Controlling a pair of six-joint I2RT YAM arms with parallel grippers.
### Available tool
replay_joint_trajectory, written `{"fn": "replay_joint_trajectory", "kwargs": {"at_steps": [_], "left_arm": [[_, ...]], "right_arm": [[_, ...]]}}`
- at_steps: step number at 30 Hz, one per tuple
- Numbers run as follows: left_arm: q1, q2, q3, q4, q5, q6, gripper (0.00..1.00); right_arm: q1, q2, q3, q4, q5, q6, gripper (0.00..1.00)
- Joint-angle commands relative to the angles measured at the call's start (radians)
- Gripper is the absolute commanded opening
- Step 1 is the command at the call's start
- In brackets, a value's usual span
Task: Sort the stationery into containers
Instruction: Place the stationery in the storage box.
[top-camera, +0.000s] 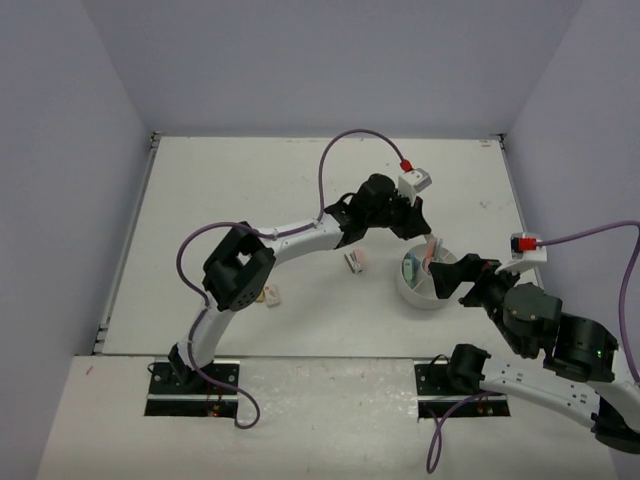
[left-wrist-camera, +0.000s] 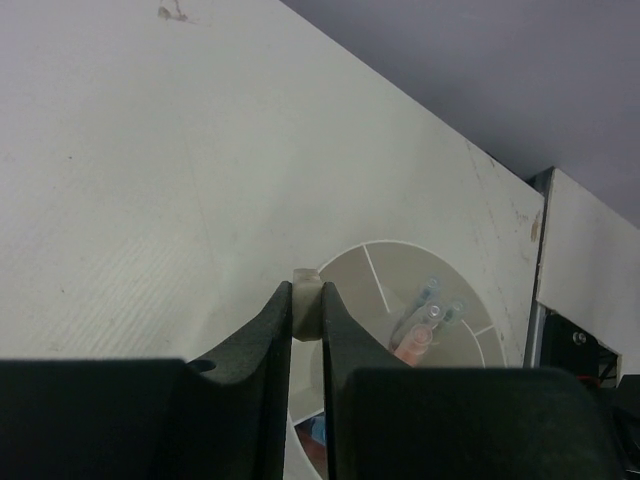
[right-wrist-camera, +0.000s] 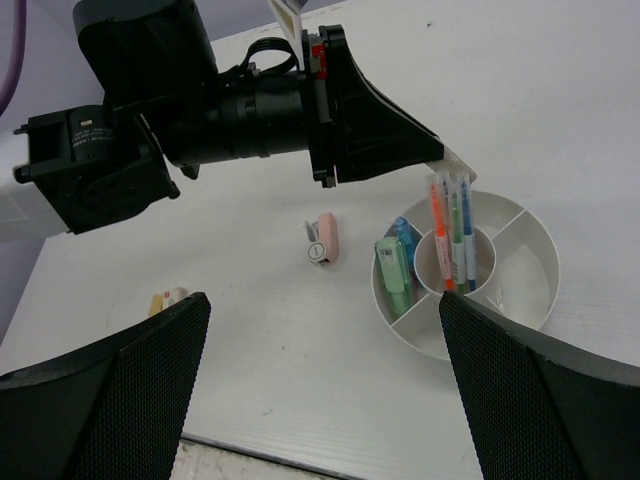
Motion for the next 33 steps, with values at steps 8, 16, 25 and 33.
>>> {"fn": "replay_joint_trajectory", "kwargs": {"at_steps": [8,16,25,33], "left_arm": [[-0.027,-0.004,-0.029,0.017,-0.01,0.023,0.04],[-0.026,-0.074,-0.065,-0.001,-0.097,0.016,0.64],[0.006,-0.274,-0.129,-0.145,-0.488,-0.083,0.98],[0.155,-0.676,-0.37,-0.558,-0.941,-0.345,1.0]], "right_arm": [[-0.002,0.004,0.013,-0.001,0.013,0.005,0.99],[-0.002,0.019,0.011,0.024,-0.001,-0.02,0.99],[-0.002,0.059,-0.016,0.108,-0.027,-0.088,0.99],[-0.003,0.201,-0.078,0.538,-0.456,-0.278,0.99]]}}
